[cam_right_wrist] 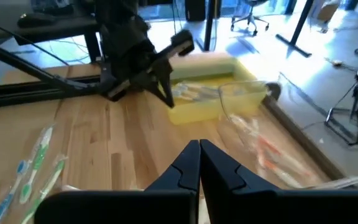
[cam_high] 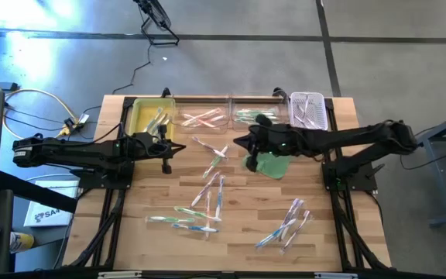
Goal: Pick & Place Toothbrushes
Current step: Put the purple toothbrush into the white bin
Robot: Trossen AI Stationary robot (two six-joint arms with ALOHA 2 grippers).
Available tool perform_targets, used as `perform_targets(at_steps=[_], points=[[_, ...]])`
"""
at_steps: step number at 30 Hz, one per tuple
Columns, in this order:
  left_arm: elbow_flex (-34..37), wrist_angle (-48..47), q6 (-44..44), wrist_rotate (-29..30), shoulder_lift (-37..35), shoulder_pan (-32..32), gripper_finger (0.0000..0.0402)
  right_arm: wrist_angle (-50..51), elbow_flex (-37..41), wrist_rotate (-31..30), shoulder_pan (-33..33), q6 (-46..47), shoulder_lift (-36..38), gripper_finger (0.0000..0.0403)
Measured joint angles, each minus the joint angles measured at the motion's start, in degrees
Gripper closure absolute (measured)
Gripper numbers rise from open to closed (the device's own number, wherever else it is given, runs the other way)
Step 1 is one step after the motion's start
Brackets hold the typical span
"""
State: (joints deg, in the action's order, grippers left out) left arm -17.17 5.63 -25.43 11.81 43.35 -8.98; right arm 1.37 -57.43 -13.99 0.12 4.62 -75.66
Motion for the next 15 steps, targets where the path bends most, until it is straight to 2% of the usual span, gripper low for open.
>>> perform_targets(at_steps=[5,8,11,13,15], points=[[0.0,0.2,0.0,-0.6,0.0,0.0,0.0397,9.1,0.0,0.0,0.0,0.3,2.9,0.0401],[0.0,0.3,0.0,-3.2,0.0,0.0,0.0397,10.3,3.5,-0.1,0.0,0.9,2.7,0.0401],[0.0,0.2,0.0,-6.7,0.0,0.0,0.0397,4.9,10.5,-2.1,0.7,4.0,2.9,0.0401],[0.0,0.2,0.0,-8.4,0.0,0.0,0.0397,0.0,16.1,-0.6,1.5,7.0,4.7,0.0401],[0.0,0.2,0.0,-8.7,0.0,0.0,0.0397,-9.2,21.3,1.4,1.5,8.9,6.8,0.0401]])
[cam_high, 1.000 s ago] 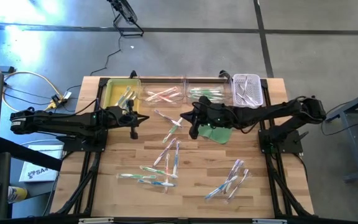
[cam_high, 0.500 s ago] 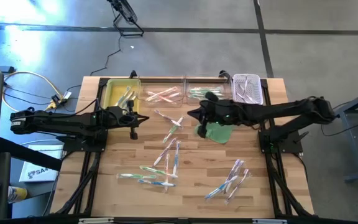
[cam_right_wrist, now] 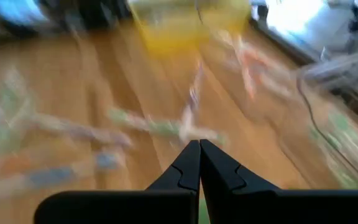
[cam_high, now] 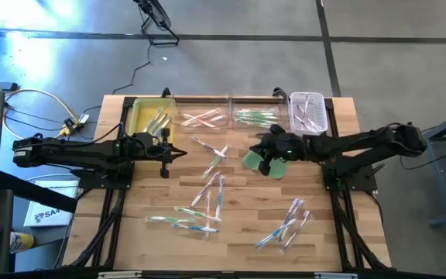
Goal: Pick & Place Toothbrushes
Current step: Put the purple toothbrush into the white bin
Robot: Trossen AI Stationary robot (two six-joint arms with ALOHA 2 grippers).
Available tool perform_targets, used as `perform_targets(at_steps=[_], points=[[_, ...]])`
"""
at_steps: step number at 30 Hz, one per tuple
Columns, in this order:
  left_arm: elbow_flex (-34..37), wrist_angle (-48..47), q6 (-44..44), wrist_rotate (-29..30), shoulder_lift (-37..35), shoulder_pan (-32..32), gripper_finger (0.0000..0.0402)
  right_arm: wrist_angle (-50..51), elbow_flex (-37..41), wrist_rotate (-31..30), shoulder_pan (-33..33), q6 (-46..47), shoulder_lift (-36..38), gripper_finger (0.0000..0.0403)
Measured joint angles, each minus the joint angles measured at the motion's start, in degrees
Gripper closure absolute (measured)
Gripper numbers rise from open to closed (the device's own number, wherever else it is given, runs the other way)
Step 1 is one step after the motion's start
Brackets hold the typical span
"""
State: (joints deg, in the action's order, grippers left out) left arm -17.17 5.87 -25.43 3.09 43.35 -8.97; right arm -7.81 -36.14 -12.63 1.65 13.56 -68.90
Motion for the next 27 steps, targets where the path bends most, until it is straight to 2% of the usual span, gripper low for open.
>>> perform_targets(at_steps=[2,5,9,17,22,27], points=[[-0.1,-0.1,0.0,0.1,0.0,0.0,0.0397,-11.4,5.3,2.6,-0.6,1.0,1.8,0.0401],[-1.6,-3.2,-0.4,0.5,0.0,0.0,0.0397,-23.0,12.0,4.2,-1.2,1.8,3.1,0.0401],[-5.6,-9.1,-2.4,1.7,1.3,0.0,0.0397,-32.4,16.8,3.9,-2.6,4.2,4.1,0.0401],[-13.6,-17.1,-10.8,1.9,7.7,0.0,0.0397,-37.7,18.4,4.2,-5.0,4.0,4.0,0.0401],[-19.8,-25.0,-14.9,1.7,16.0,0.0,0.0397,-38.8,18.3,4.3,-5.4,1.4,4.0,0.0401],[-25.4,-27.4,-22.1,1.5,23.3,0.0,0.0397,-40.0,18.3,5.8,-5.5,1.5,4.0,0.0401]])
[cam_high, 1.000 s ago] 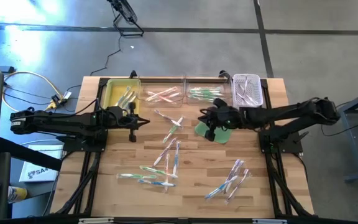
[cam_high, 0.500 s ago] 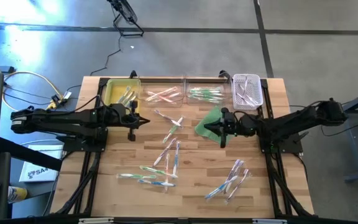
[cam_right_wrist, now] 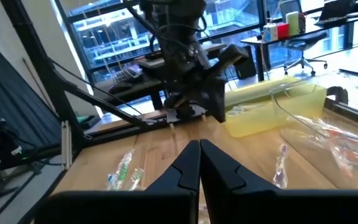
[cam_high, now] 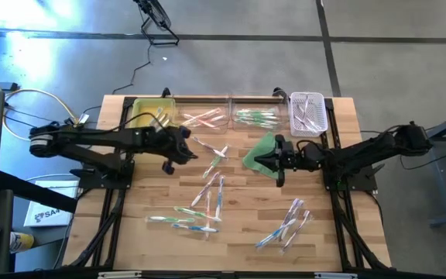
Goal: Pick & Place Toothbrushes
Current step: Put the purple toothbrush into the white bin
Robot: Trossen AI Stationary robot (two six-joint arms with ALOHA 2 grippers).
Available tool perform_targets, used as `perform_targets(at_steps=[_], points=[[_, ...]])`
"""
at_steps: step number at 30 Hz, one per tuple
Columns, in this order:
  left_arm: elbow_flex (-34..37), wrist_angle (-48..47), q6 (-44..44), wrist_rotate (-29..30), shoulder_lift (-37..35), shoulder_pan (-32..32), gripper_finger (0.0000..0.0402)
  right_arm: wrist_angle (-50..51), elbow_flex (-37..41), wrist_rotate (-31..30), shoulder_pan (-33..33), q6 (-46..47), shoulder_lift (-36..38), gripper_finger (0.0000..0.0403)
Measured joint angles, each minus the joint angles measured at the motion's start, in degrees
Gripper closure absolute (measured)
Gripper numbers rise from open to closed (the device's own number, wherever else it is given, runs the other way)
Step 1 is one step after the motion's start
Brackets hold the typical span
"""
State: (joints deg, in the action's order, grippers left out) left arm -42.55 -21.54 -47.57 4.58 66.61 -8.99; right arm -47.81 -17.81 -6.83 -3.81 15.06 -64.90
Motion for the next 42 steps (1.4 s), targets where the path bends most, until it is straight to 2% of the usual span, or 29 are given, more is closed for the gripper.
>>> perform_targets(at_steps=[6,16,23,26,31,42], points=[[-5.5,-1.5,-6.1,0.0,5.7,-0.9,0.0397,-0.1,0.0,2.8,0.0,0.1,0.0,0.0401],[-13.2,-2.5,-4.2,-5.6,13.3,-9.9,0.0401,-0.2,0.0,2.7,0.0,-0.1,0.0,0.0401],[-13.4,-2.0,-1.5,-5.9,17.4,-8.7,0.0401,0.9,0.0,2.3,0.0,-1.1,0.0,0.0400],[-13.4,-0.9,-0.4,-2.0,20.4,-6.9,0.0401,0.9,0.0,2.3,0.0,-2.7,0.0,0.0400],[-13.4,3.7,4.8,8.1,24.9,-5.5,0.0401,0.9,0.0,2.3,0.0,-2.8,0.0,0.0400],[-13.3,5.9,13.0,11.8,30.9,-5.5,0.0401,0.9,0.0,2.3,0.0,-2.8,0.0,0.0400]])
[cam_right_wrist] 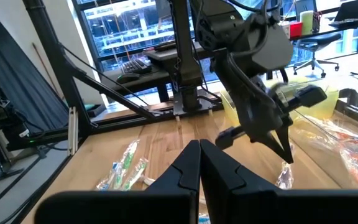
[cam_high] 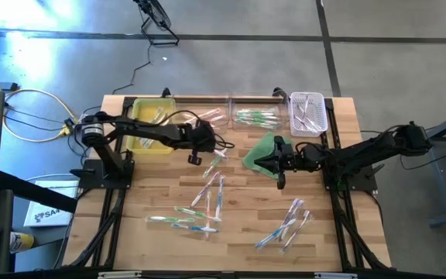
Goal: Pick & Place Toothbrushes
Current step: Put the purple toothbrush into the white bin
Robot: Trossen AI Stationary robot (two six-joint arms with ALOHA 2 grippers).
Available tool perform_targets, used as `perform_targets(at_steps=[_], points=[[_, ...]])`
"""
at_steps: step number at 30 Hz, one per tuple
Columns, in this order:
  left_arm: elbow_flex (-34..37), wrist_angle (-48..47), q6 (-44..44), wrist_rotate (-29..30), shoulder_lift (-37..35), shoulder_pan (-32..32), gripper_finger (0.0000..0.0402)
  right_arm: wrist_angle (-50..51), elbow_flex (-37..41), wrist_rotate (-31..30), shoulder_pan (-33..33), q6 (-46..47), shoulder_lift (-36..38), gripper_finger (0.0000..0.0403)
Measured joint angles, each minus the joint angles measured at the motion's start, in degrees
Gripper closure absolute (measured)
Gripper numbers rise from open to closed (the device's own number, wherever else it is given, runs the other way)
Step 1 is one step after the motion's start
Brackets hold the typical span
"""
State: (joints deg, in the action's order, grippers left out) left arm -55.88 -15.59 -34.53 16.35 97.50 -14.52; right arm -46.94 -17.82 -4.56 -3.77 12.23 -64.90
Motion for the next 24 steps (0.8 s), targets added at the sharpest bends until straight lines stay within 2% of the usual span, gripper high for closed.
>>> perform_targets(at_steps=[12,24], points=[[0.0,-1.3,5.9,5.0,0.2,-0.1,0.0401,0.0,0.0,0.0,0.0,0.0,0.0,0.0400],[0.0,-1.5,9.6,4.9,1.6,-0.1,0.0401,0.0,0.0,0.0,0.0,0.0,0.0,0.0400]])
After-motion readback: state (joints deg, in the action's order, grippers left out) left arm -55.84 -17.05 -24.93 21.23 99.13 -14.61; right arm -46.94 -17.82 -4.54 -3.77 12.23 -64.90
